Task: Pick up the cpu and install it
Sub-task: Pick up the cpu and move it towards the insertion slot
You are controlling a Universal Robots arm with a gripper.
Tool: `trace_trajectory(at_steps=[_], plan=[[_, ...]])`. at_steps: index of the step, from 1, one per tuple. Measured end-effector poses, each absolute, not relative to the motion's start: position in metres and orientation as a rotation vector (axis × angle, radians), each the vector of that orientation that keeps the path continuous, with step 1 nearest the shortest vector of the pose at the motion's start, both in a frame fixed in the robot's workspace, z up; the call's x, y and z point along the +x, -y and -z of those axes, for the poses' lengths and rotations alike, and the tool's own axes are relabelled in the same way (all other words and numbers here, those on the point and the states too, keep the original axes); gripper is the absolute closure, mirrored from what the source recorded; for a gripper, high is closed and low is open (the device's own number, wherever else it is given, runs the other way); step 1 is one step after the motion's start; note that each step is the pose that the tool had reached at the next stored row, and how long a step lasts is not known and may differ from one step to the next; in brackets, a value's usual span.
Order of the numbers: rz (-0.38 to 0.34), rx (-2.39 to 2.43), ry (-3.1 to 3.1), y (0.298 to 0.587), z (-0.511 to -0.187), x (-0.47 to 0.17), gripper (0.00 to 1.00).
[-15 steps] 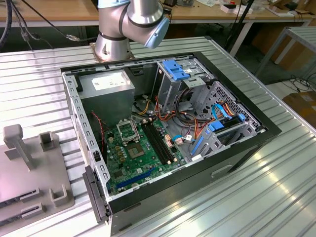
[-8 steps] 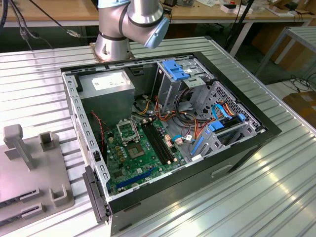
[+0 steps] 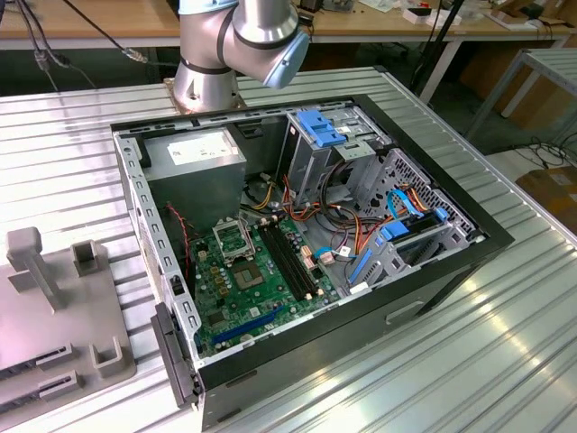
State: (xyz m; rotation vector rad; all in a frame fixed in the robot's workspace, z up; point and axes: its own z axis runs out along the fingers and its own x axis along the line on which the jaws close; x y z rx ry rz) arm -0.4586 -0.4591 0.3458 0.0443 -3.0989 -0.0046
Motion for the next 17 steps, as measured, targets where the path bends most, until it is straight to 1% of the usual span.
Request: trace_trajectory(at_steps=[17], plan=[[-0.037,0.043,3.099,0.459,-0.375,-0.458,0.54]])
